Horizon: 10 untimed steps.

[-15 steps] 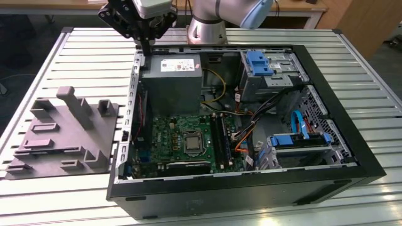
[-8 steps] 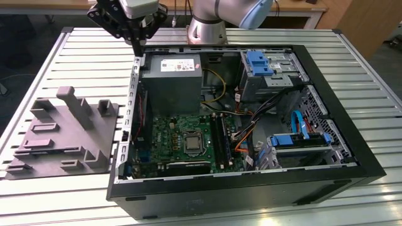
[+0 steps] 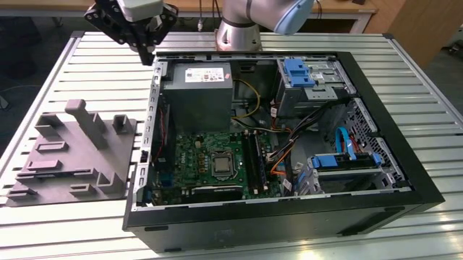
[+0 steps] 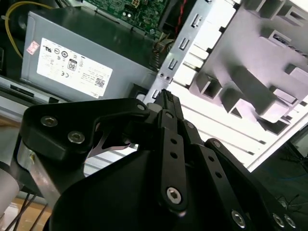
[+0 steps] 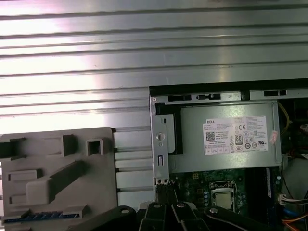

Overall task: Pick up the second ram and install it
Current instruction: 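Reach for the second ram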

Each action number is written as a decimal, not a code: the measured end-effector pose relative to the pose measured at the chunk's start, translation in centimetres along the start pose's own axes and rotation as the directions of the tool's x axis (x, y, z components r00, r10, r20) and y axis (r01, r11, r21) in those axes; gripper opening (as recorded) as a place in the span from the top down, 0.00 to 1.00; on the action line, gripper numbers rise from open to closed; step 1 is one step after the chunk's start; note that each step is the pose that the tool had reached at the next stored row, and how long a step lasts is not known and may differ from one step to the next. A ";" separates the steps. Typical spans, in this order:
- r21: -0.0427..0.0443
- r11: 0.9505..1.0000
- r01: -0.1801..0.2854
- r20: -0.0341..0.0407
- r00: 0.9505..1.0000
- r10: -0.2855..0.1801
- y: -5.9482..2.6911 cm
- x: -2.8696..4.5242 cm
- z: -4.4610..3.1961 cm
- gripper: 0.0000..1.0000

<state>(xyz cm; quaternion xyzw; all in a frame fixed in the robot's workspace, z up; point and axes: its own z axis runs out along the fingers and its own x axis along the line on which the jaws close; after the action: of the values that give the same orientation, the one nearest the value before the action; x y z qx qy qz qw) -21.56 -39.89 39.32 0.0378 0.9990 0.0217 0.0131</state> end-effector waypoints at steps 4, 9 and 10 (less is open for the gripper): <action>0.000 1.000 0.000 0.000 1.000 0.000 -0.09 1.19 -0.03 0.90; 0.000 1.000 0.000 0.000 1.000 0.000 -0.20 2.63 -0.06 0.90; 0.000 1.000 0.000 0.000 1.000 0.000 -0.22 2.94 -0.06 0.90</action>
<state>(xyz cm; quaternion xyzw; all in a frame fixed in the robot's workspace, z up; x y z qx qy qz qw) -24.51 -39.89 39.31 0.0379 0.9990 0.0218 0.0132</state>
